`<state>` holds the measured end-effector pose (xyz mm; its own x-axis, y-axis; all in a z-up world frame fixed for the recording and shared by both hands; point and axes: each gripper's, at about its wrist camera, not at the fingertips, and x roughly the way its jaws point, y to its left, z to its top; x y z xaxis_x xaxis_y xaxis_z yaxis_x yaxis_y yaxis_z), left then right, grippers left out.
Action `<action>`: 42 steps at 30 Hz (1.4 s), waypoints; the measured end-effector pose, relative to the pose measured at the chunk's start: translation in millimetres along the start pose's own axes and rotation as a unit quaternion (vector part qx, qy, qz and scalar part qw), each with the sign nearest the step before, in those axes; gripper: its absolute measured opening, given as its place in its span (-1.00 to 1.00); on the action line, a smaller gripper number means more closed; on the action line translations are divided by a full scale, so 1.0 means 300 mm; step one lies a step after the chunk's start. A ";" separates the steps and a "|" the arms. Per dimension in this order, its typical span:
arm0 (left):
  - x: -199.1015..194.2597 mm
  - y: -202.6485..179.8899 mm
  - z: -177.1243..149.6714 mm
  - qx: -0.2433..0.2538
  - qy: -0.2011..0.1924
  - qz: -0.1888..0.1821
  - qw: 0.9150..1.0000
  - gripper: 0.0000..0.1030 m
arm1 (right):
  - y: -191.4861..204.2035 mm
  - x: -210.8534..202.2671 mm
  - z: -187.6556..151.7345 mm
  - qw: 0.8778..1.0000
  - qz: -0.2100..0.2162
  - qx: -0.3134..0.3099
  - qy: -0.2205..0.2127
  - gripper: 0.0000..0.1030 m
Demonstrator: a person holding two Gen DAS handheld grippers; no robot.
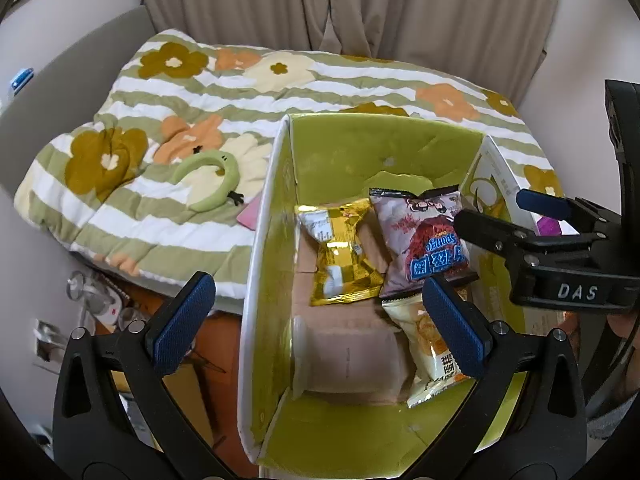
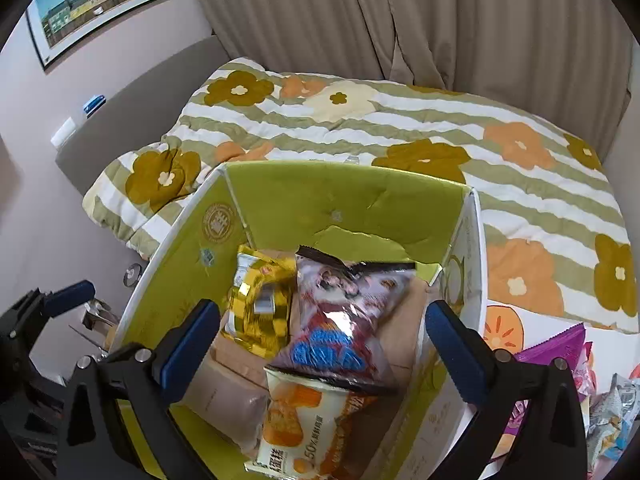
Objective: Organize snacks
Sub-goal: 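Carry the gold bag into the box with left tool while right tool drops the Sponge bag in, then move both tools back over the remaining snack pile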
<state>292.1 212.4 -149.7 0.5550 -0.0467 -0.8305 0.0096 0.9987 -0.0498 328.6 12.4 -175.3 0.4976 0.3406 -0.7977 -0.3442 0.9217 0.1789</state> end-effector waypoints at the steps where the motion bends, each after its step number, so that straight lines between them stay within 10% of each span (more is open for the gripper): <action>1: -0.004 -0.001 -0.002 0.000 -0.001 0.000 1.000 0.99 | 0.002 -0.004 -0.002 1.000 0.001 -0.001 0.001 0.99; 22: -0.371 -0.063 -0.072 0.034 -0.124 -0.003 0.992 0.99 | 0.112 -0.440 -0.094 0.993 -0.057 0.004 -0.104 0.99; 28: -0.447 -0.118 -0.092 0.041 -0.144 -0.052 0.987 0.99 | 0.085 -0.559 -0.170 0.987 -0.094 0.030 -0.126 0.99; 42: -0.503 -0.546 -0.199 0.064 -0.134 -0.113 0.982 0.99 | -0.228 -0.861 -0.452 0.968 -0.171 0.083 -0.162 0.99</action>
<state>157.1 54.8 -49.3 0.7258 -0.2787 -0.6290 0.2535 0.9583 -0.1321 115.6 -163.6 -59.5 0.7922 0.0267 -0.6097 0.0036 0.9988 0.0484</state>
